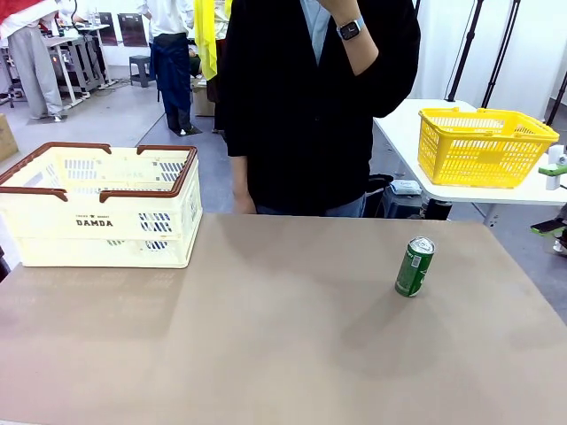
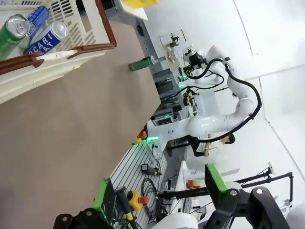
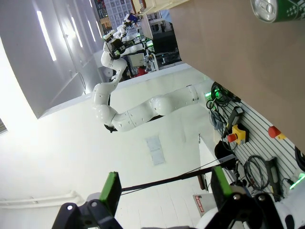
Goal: Place the drinks into the Shopping basket.
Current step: Pick up one drink and place it into the Shopping basket.
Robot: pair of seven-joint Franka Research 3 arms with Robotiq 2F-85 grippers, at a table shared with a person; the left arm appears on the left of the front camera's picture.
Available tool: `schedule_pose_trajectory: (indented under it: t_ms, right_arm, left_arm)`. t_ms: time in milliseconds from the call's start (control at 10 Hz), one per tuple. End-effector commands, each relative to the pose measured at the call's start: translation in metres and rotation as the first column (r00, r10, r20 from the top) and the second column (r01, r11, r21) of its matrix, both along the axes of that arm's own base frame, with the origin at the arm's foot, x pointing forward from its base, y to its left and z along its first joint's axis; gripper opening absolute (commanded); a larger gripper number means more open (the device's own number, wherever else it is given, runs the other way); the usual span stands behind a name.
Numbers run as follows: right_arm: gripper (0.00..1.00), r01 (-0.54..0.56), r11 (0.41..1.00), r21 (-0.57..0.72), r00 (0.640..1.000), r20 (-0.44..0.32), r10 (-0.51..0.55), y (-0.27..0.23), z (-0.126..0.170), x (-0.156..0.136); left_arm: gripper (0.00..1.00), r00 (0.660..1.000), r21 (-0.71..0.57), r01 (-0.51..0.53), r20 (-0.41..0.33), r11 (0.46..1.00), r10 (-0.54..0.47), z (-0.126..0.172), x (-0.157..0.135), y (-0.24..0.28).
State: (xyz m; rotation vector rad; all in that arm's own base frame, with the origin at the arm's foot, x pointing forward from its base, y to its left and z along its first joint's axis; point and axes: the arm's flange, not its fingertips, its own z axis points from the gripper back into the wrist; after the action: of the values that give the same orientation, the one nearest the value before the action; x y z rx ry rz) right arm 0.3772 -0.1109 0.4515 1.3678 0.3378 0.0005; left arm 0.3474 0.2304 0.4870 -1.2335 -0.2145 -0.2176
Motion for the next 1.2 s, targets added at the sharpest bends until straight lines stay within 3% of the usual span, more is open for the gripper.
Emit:
schedule_pose_trajectory:
  t_ms: [0, 800, 900, 1000, 1100]
  right_arm:
    - [1.0, -0.004, 1.0, -0.009, 1.0, -0.015, 0.004, 0.0, 0.005, -0.001]
    - [1.0, 0.0, 1.0, 0.0, 1.0, 0.0, 0.0, 0.0, 0.0, 0.0]
    - [1.0, -0.034, 0.973, -0.23, 0.999, -0.019, 0.031, 0.04, 0.019, 0.012]
    - [1.0, -0.064, 0.898, -0.436, 0.998, -0.03, 0.056, 0.086, 0.03, 0.029]
    - [1.0, -0.076, 0.778, -0.624, 0.996, -0.02, 0.081, 0.13, 0.03, 0.047]
  left_arm:
    - [1.0, 1.0, 0.005, -0.015, -0.015, 1.0, 0.015, -0.006, -0.007, -0.002]
    - [1.0, 1.0, 0.005, -0.015, -0.015, 1.0, 0.015, -0.006, -0.007, -0.002]
    - [1.0, 1.0, 0.005, -0.015, -0.015, 1.0, 0.015, -0.006, -0.007, -0.002]
    - [1.0, 1.0, 0.005, -0.015, -0.015, 1.0, 0.015, -0.006, -0.007, -0.002]
    - [1.0, 1.0, 0.005, -0.015, -0.015, 1.0, 0.015, -0.006, -0.007, -0.002]
